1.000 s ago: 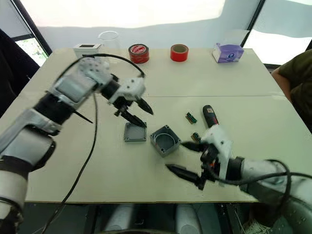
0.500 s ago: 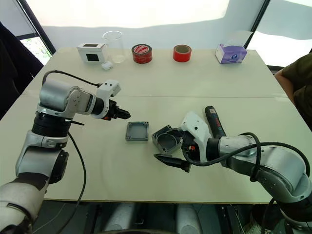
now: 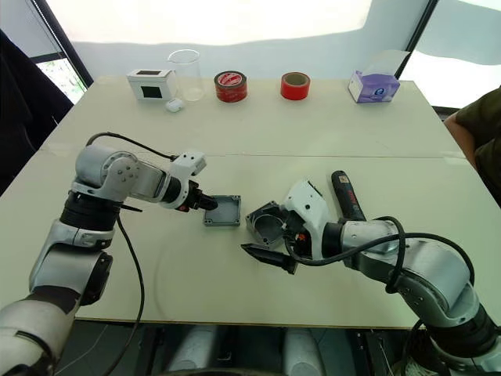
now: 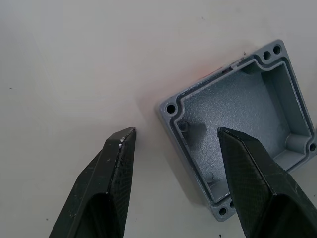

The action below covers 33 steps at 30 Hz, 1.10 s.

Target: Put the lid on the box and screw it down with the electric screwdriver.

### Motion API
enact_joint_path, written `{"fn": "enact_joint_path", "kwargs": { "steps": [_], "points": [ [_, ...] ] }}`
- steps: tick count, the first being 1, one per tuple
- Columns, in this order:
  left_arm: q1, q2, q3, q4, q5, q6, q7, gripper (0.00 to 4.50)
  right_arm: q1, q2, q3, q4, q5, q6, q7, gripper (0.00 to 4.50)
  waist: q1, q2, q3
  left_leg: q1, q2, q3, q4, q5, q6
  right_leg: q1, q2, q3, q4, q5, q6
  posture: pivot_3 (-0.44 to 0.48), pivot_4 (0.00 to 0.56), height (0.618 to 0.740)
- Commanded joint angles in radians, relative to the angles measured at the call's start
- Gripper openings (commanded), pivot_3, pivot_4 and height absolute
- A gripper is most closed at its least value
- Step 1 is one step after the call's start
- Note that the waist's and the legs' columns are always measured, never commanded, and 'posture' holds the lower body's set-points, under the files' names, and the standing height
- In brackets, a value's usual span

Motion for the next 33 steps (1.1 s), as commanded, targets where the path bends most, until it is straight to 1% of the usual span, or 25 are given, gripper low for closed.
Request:
{"fn": "enact_joint_path", "kwargs": {
  "steps": [1, 4, 5, 7, 11, 12, 19, 21, 22, 24, 25, 27, 28, 29, 32, 33],
  "points": [
    [0.009, 0.022, -0.035, 0.009, -0.095, 0.009, 0.063, 2.66, 0.0, 0.021, -0.031, -0.04, 0.002, 0.001, -0.03, 4.5, 0.0, 0.0, 0.0, 0.0, 0.0, 0.0, 0.0, 0.0, 0.0, 0.0, 0.0, 0.0, 0.0, 0.0, 0.0, 0.0, 0.15, 0.74],
    [0.023, 0.032, -0.052, 0.039, -0.166, 0.009, 0.105, 2.66, -0.004, 0.035, -0.037, -0.052, 0.01, 0.017, -0.059, 4.5, 0.001, 0.0, 0.0, 0.0, 0.0, 0.0, 0.0, 0.0, 0.0, 0.0, 0.0, 0.0, 0.0, 0.0, 0.0, 0.0, 0.15, 0.74],
    [0.027, 0.036, -0.056, 0.041, -0.185, 0.009, 0.121, 2.44, -0.005, 0.037, -0.039, -0.054, 0.013, 0.021, -0.065, 4.5, 0.001, 0.0, 0.0, 0.001, 0.0, 0.0, 0.0, 0.0, 0.0, 0.0, 0.0, 0.0, 0.0, 0.0, 0.0, 0.0, 0.15, 0.74],
    [0.036, 0.042, -0.061, 0.047, -0.214, 0.009, 0.155, 1.97, -0.006, 0.039, -0.043, -0.055, 0.016, 0.026, -0.071, 4.5, 0.0, 0.001, -0.001, 0.001, 0.0, 0.0, 0.0, 0.0, 0.0, 0.0, 0.0, 0.001, 0.0, 0.0, 0.0, 0.0, 0.15, 0.74],
    [0.069, 0.033, -0.061, 0.045, -0.241, 0.009, 0.218, 0.38, -0.005, 0.034, -0.054, -0.055, 0.019, 0.034, -0.073, 4.5, 0.001, 0.001, -0.002, 0.001, -0.001, 0.0, -0.001, 0.0, 0.0, 0.001, 0.0, 0.001, 0.0, 0.0, 0.0, 0.0, 0.15, 0.74],
    [0.077, 0.026, -0.057, 0.047, -0.248, 0.009, 0.234, 0.04, -0.004, 0.032, -0.057, -0.055, 0.019, 0.035, -0.071, 4.5, 0.002, 0.001, -0.002, 0.002, -0.001, 0.0, -0.001, 0.0, 0.0, 0.002, -0.001, 0.001, 0.0, 0.0, 0.0, 0.0, 0.15, 0.74],
    [0.112, -0.018, -0.004, 0.041, -0.263, 0.009, 0.31, 0.04, 0.004, 0.011, -0.083, -0.047, 0.02, 0.041, -0.05, 4.5, 0.003, 0.004, -0.008, 0.006, -0.001, 0.0, -0.001, 0.0, 0.0, 0.007, -0.001, 0.0, -0.002, 0.0, 0.0, 0.0, 0.15, 0.74],
    [0.087, -0.045, 0.064, 0.024, -0.206, 0.007, 0.307, 0.04, 0.001, 0.022, -0.114, -0.029, 0.041, 0.04, -0.056, 4.5, 0.004, 0.004, -0.008, 0.009, -0.002, 0.0, -0.002, -0.001, 0.001, 0.01, -0.001, 0.0, -0.003, 0.0, 0.0, 0.0, 0.15, 0.74],
    [0.063, -0.045, 0.088, 0.017, -0.173, -0.032, 0.291, 0.04, -0.005, 0.047, -0.145, -0.007, 0.073, 0.039, -0.076, 4.5, 0.005, 0.004, -0.008, 0.009, -0.002, -0.001, -0.002, -0.001, 0.001, 0.01, -0.001, 0.0, -0.003, 0.0, 0.0, 0.0, 0.15, 0.74],
    [0.013, -0.039, 0.146, 0.037, -0.123, -0.159, 0.228, 0.04, -0.043, 0.105, -0.207, 0.066, 0.14, 0.056, -0.156, 4.5, 0.006, 0.003, -0.007, 0.009, -0.002, -0.001, -0.002, -0.001, 0.001, 0.011, -0.001, -0.001, -0.003, 0.0, 0.0, 0.0, 0.15, 0.74],
    [-0.001, -0.02, 0.144, 0.034, -0.095, -0.238, 0.164, 0.04, -0.071, 0.126, -0.23, 0.111, 0.167, 0.091, -0.216, 4.5, 0.002, 0.002, -0.007, 0.009, -0.002, -0.001, -0.002, -0.001, 0.001, 0.011, -0.001, -0.001, -0.003, 0.0, 0.0, 0.0, 0.15, 0.74],
    [-0.014, 0.009, 0.163, 0.032, -0.027, -0.437, 0.027, 0.04, -0.143, 0.21, -0.267, 0.199, 0.153, 0.049, -0.299, 4.5, 0.0, 0.002, -0.007, 0.004, -0.002, -0.001, -0.002, 0.001, -0.001, 0.005, -0.001, -0.001, -0.002, 0.001, -0.002, 0.0, 0.15, 0.74],
    [-0.017, 0.01, 0.173, 0.032, -0.007, -0.5, -0.016, 0.04, -0.166, 0.239, -0.27, 0.221, 0.118, 0.01, -0.313, 4.5, 0.0, 0.002, -0.006, 0.001, -0.002, -0.001, -0.002, 0.006, -0.01, 0.0, -0.001, -0.001, -0.002, 0.002, -0.003, 0.0, 0.15, 0.74],
    [-0.017, 0.003, 0.185, 0.032, 0.012, -0.557, -0.05, 0.04, -0.185, 0.26, -0.265, 0.239, 0.078, -0.028, -0.311, 4.5, 0.0, 0.002, -0.006, 0.0, -0.002, 0.001, -0.005, 0.006, -0.011, -0.002, -0.001, -0.001, -0.002, 0.002, -0.003, 0.0, 0.15, 0.74],
    [-0.016, -0.017, 0.193, 0.034, 0.059, -0.644, -0.11, 0.04, -0.212, 0.287, -0.248, 0.272, 0.017, -0.074, -0.304, 4.5, 0.002, 0.002, -0.007, 0.001, -0.002, 0.002, -0.014, 0.008, -0.013, -0.004, -0.001, 0.0, -0.006, 0.002, -0.003, 0.0, 0.15, 0.74],
    [-0.015, -0.036, 0.193, 0.024, 0.079, -0.694, -0.124, 0.04, -0.245, 0.31, -0.242, 0.317, 0.017, -0.066, -0.316, 4.5, 0.0, 0.002, -0.007, 0.001, -0.002, 0.002, -0.015, 0.008, -0.013, -0.004, -0.001, 0.0, -0.006, 0.002, -0.004, 0.0, 0.15, 0.74]
  ]
}}
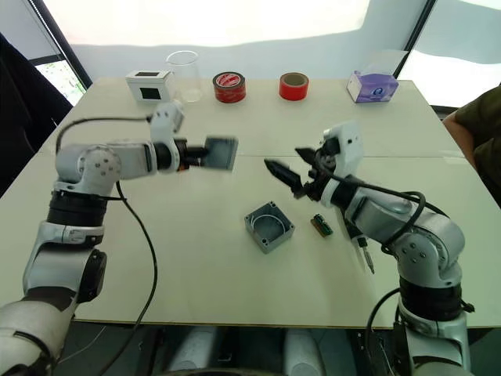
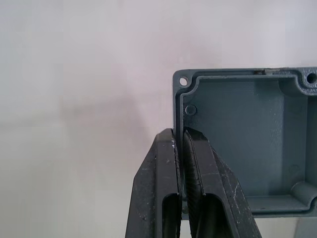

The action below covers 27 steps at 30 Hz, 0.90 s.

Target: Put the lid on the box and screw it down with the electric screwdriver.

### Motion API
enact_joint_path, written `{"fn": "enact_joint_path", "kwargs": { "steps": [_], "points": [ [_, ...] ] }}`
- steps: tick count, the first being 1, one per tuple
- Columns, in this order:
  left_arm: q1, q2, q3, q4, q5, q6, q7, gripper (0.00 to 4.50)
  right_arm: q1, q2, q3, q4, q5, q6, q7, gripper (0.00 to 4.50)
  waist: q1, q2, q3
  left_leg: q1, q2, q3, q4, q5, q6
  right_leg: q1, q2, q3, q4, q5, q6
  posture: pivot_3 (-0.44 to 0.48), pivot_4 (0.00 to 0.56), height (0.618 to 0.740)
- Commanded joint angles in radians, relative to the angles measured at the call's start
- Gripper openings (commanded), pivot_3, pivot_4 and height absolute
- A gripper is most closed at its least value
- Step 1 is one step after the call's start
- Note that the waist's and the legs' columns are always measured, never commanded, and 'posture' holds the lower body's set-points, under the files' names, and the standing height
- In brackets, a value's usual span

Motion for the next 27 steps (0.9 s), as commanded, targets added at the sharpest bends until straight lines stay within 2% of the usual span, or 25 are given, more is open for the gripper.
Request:
{"fn": "enact_joint_path", "kwargs": {
  "steps": [1, 4, 8, 22, 25, 27],
  "points": [
    [-0.002, -0.064, 0.019, -0.034, 0.075, -0.186, -0.068, 0.04, -0.098, 0.067, -0.005, 0.102, -0.021, -0.031, -0.019, 4.5, -0.004, 0.0, 0.0, 0.0, 0.0, 0.0, -0.001, 0.0, 0.0, 0.0, 0.0, 0.0, 0.0, 0.0, 0.0, 0.0, 0.15, 0.74],
    [0.006, -0.134, -0.009, -0.051, 0.171, -0.352, -0.096, 0.04, -0.195, 0.101, -0.003, 0.204, 0.002, 0.012, 0.004, 4.5, -0.004, -0.001, 0.0, 0.0, 0.0, 0.002, 0.0, 0.0, 0.001, 0.0, 0.0, 0.001, 0.0, 0.0, 0.0, 0.0, 0.15, 0.74],
    [0.024, -0.192, -0.061, -0.084, 0.255, -0.462, -0.145, 0.04, -0.274, 0.09, 0.0, 0.266, 0.016, 0.079, 0.042, 4.5, -0.005, -0.001, 0.0, 0.0, 0.0, 0.002, 0.0, 0.0, 0.001, 0.0, 0.0, 0.001, 0.0, 0.0, 0.0, 0.0, 0.15, 0.74],
    [0.043, -0.251, -0.03, -0.117, 0.317, -0.48, -0.198, 0.04, -0.318, 0.104, -0.073, 0.309, 0.035, 0.159, 0.024, 4.5, -0.008, -0.001, 0.0, 0.0, 0.0, 0.001, 0.0, -0.003, 0.006, -0.001, 0.001, 0.001, 0.001, 0.0, 0.0, 0.0, 0.15, 0.74],
    [0.038, -0.259, -0.022, -0.126, 0.315, -0.469, -0.202, 0.0, -0.315, 0.119, -0.085, 0.309, 0.037, 0.161, 0.006, 3.88, -0.009, -0.001, 0.0, 0.0, 0.0, 0.001, 0.0, -0.003, 0.006, -0.001, 0.001, 0.001, 0.001, 0.0, 0.0, 0.0, 0.15, 0.74],
    [0.038, -0.26, -0.022, -0.13, 0.319, -0.465, -0.207, 0.0, -0.314, 0.127, -0.09, 0.306, 0.039, 0.163, -0.003, 3.16, -0.009, -0.001, 0.0, 0.0, 0.0, 0.001, 0.0, -0.003, 0.006, -0.001, 0.001, 0.001, 0.001, 0.0, 0.0, 0.0, 0.15, 0.74]
  ]
}}
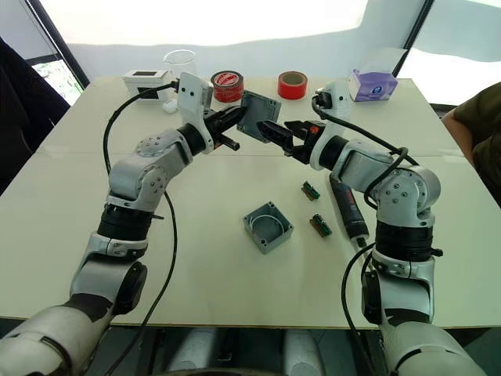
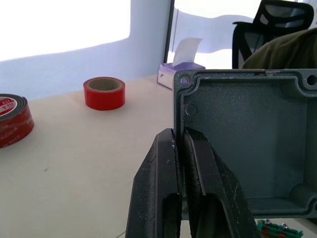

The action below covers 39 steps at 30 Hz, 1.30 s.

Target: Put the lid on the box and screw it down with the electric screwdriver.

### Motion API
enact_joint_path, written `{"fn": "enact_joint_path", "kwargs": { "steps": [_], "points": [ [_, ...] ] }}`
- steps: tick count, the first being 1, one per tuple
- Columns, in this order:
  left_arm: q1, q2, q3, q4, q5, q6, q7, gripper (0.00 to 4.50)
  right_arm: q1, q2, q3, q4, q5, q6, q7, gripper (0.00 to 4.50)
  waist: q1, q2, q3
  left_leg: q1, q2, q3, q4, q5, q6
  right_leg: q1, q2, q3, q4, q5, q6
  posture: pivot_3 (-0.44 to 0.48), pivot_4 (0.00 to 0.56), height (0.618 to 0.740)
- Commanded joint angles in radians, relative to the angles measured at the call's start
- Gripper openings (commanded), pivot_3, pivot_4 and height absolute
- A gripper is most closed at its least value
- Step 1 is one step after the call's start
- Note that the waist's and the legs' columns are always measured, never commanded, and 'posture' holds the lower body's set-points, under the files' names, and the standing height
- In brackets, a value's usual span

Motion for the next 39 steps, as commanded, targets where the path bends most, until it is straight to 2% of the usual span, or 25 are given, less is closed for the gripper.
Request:
{"fn": "enact_joint_path", "kwargs": {
  "steps": [1, 6, 8, 18, 21, 29, 33, 34, 35, 37, 39],
  "points": [
    [-0.025, -0.001, 0.025, -0.055, 0.001, -0.002, -0.012, 0.0, -0.02, 0.014, -0.036, -0.026, 0.021, -0.001, -0.015, 2.87, 0.0, 0.0, 0.0, 0.0, 0.0, 0.0, 0.0, 0.0, 0.0, 0.0, 0.0, 0.0, 0.0, 0.0, 0.0, 0.0, 0.15, 0.74],
    [-0.021, -0.006, 0.027, -0.066, -0.001, 0.008, -0.023, 0.0, -0.015, 0.027, -0.038, -0.032, 0.017, -0.001, -0.027, 0.86, -0.001, 0.0, 0.0, 0.0, 0.0, 0.0, 0.0, 0.0, 0.0, 0.0, 0.0, 0.0, 0.0, 0.0, 0.0, 0.0, 0.15, 0.74],
    [-0.017, -0.007, 0.026, -0.071, -0.002, 0.011, -0.027, 0.0, -0.013, 0.033, -0.042, -0.034, 0.018, -0.002, -0.032, 0.18, -0.001, 0.0, 0.0, 0.0, 0.0, 0.0, 0.0, 0.0, 0.0, 0.0, 0.0, 0.0, 0.0, 0.0, 0.0, 0.0, 0.15, 0.74],
    [-0.011, 0.002, 0.05, -0.07, -0.023, 0.049, -0.058, 0.0, 0.011, 0.044, -0.035, -0.056, 0.018, -0.012, -0.048, 0.15, -0.001, 0.0, 0.0, 0.0, 0.0, 0.0, 0.0, 0.0, 0.0, 0.0, 0.0, 0.0, 0.0, 0.0, 0.0, 0.0, 0.15, 0.74],
    [-0.016, 0.018, 0.069, -0.06, -0.036, 0.063, -0.087, 0.99, 0.02, 0.045, -0.032, -0.064, 0.011, -0.018, -0.048, 0.15, -0.001, 0.0, 0.0, 0.0, 0.0, 0.0, 0.0, 0.0, 0.0, 0.0, 0.001, 0.0, 0.0, 0.0, 0.0, 0.0, 0.15, 0.74],
    [-0.035, 0.078, 0.157, -0.069, -0.143, 0.134, -0.187, 4.34, 0.045, 0.029, 0.004, -0.099, -0.088, -0.093, -0.029, 0.15, -0.01, 0.0, 0.0, 0.0, 0.001, 0.0, 0.0, 0.0, 0.0, 0.0, 0.001, 0.0, 0.0, 0.0, 0.0, 0.0, 0.15, 0.74],
    [-0.043, 0.136, 0.199, -0.067, -0.203, 0.204, -0.233, 4.45, 0.125, -0.082, 0.124, -0.192, -0.305, -0.256, 0.044, 0.15, -0.016, 0.0, 0.0, 0.0, 0.001, -0.001, -0.001, 0.0, 0.0, 0.0, 0.001, 0.0, 0.0, 0.0, 0.0, 0.0, 0.15, 0.74],
    [-0.044, 0.152, 0.212, -0.059, -0.217, 0.221, -0.242, 4.45, 0.176, -0.143, 0.176, -0.235, -0.405, -0.343, 0.08, 0.15, -0.015, 0.0, 0.0, 0.0, 0.001, -0.001, -0.001, 0.0, 0.0, 0.0, 0.001, 0.0, 0.0, 0.0, 0.0, 0.0, 0.15, 0.74],
    [-0.038, 0.161, 0.214, -0.058, -0.219, 0.217, -0.252, 4.45, 0.25, -0.226, 0.234, -0.277, -0.576, -0.528, 0.108, 0.15, -0.013, 0.0, 0.0, 0.0, 0.0, -0.001, -0.001, 0.0, 0.0, 0.0, 0.001, 0.0, 0.0, 0.0, 0.0, 0.0, 0.15, 0.74],
    [-0.018, 0.166, 0.203, -0.062, -0.229, 0.245, -0.26, 3.95, 0.41, -0.357, 0.287, -0.342, -0.801, -0.8, 0.167, 0.15, -0.009, 0.0, 0.0, 0.0, 0.0, -0.001, 0.0, 0.0, 0.0, 0.0, 0.001, -0.001, 0.0, 0.0, 0.001, 0.0, 0.15, 0.74],
    [-0.003, 0.164, 0.18, -0.073, -0.23, 0.272, -0.269, 3.38, 0.504, -0.422, 0.301, -0.358, -0.913, -0.928, 0.184, 0.15, -0.014, 0.0, 0.0, 0.0, -0.001, 0.0, 0.0, 0.001, -0.002, 0.002, 0.001, 0.0, -0.002, -0.001, 0.001, 0.0, 0.15, 0.74]
  ]
}}
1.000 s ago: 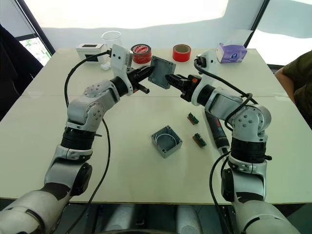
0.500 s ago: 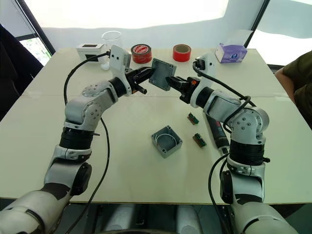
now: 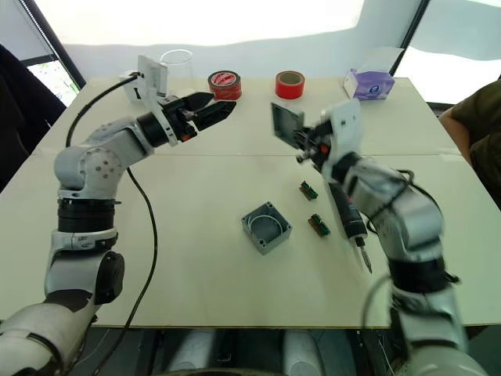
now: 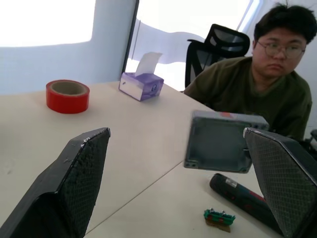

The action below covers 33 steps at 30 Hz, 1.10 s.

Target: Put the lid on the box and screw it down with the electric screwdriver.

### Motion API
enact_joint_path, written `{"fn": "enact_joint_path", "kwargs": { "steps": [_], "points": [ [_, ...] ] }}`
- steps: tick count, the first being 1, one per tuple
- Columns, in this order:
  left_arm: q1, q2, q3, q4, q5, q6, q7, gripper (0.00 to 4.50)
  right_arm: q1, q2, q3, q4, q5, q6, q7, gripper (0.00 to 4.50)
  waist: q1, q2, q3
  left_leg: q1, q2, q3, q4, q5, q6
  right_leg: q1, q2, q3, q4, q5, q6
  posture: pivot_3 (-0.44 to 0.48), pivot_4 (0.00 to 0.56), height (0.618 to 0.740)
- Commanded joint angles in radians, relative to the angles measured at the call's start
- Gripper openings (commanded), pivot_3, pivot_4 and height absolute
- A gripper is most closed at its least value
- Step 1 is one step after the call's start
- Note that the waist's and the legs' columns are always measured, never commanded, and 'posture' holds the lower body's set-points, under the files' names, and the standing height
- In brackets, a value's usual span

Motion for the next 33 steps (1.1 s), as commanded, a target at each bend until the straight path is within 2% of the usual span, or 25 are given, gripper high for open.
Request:
{"fn": "enact_joint_path", "kwargs": {
  "steps": [1, 4, 5, 6, 7, 9, 13, 16, 21, 33],
  "points": [
    [0.013, -0.011, -0.036, -0.041, -0.024, 0.039, -0.024, 2.98, 0.102, -0.088, 0.027, -0.08, -0.253, -0.3, 0.041, 0.15, -0.005, -0.001, 0.001, 0.001, 0.0, 0.0, 0.0, 0.0, 0.0, 0.0, 0.0, 0.0, 0.0, 0.0, 0.0, 0.0, 0.15, 0.74],
    [0.027, -0.018, -0.104, -0.044, 0.01, 0.049, -0.049, 1.86, 0.213, -0.15, 0.043, -0.109, -0.449, -0.452, 0.035, 0.15, -0.005, -0.002, 0.001, 0.003, 0.001, 0.0, 0.001, 0.0, 0.0, 0.001, 0.0, 0.0, 0.001, 0.0, 0.0, 0.0, 0.15, 0.74],
    [0.027, -0.021, -0.121, -0.043, 0.015, 0.048, -0.057, 1.32, 0.24, -0.16, 0.048, -0.122, -0.508, -0.49, 0.029, 0.15, -0.004, -0.001, 0.001, 0.003, 0.001, 0.0, 0.001, 0.0, 0.0, 0.001, 0.001, 0.0, 0.001, 0.0, 0.0, 0.0, 0.15, 0.74],
    [0.025, -0.022, -0.137, -0.04, 0.022, 0.044, -0.065, 1.17, 0.262, -0.164, 0.054, -0.134, -0.566, -0.519, 0.019, 0.15, -0.004, -0.002, 0.001, 0.003, 0.002, -0.001, 0.001, 0.0, 0.0, 0.001, 0.001, 0.0, 0.002, 0.0, 0.0, 0.0, 0.15, 0.74],
    [0.021, -0.023, -0.154, -0.034, 0.029, 0.039, -0.076, 0.62, 0.287, -0.167, 0.071, -0.152, -0.629, -0.554, 0.014, 0.15, -0.004, -0.002, 0.001, 0.003, 0.003, -0.001, 0.001, 0.0, 0.0, 0.002, 0.003, 0.0, 0.001, 0.0, 0.0, 0.0, 0.15, 0.74],
    [0.016, -0.024, -0.178, -0.027, 0.041, 0.028, -0.098, 0.07, 0.325, -0.157, 0.093, -0.177, -0.738, -0.591, 0.008, 0.15, -0.004, -0.002, 0.001, 0.003, 0.004, -0.001, 0.001, 0.001, -0.002, 0.001, 0.003, 0.0, 0.001, 0.0, 0.0, 0.0, 0.15, 0.74],
    [0.011, -0.01, -0.228, -0.029, 0.063, 0.014, -0.168, 0.07, 0.382, -0.087, 0.126, -0.193, -0.859, -0.599, 0.004, 0.15, -0.003, -0.002, 0.001, 0.003, 0.004, -0.001, 0.001, 0.002, -0.003, 0.002, 0.003, 0.0, 0.001, 0.0, 0.0, 0.0, 0.15, 0.74],
    [0.036, 0.048, -0.339, -0.085, 0.105, -0.015, -0.291, 0.07, 0.373, -0.026, 0.155, -0.186, -0.956, -0.569, 0.026, 0.15, -0.003, -0.002, 0.001, 0.003, 0.004, -0.001, 0.001, 0.002, -0.003, 0.002, 0.003, 0.0, 0.001, 0.0, 0.0, 0.0, 0.15, 0.74],
    [0.052, 0.087, -0.434, -0.095, 0.174, -0.083, -0.386, 0.07, 0.358, 0.045, 0.179, -0.177, -1.015, -0.556, 0.06, 0.15, 0.0, -0.002, 0.001, 0.003, 0.004, -0.001, 0.001, 0.002, -0.003, 0.002, 0.003, 0.0, 0.001, 0.0, -0.001, 0.0, 0.15, 0.74],
    [0.073, 0.068, -0.462, -0.054, 0.26, -0.148, -0.425, 0.07, 0.395, 0.069, 0.157, -0.171, -1.057, -0.586, 0.093, 0.15, -0.001, -0.002, 0.001, 0.003, 0.004, -0.001, 0.001, 0.0, 0.0, 0.003, 0.003, 0.0, 0.001, 0.0, -0.001, 0.0, 0.15, 0.74]
  ]
}}
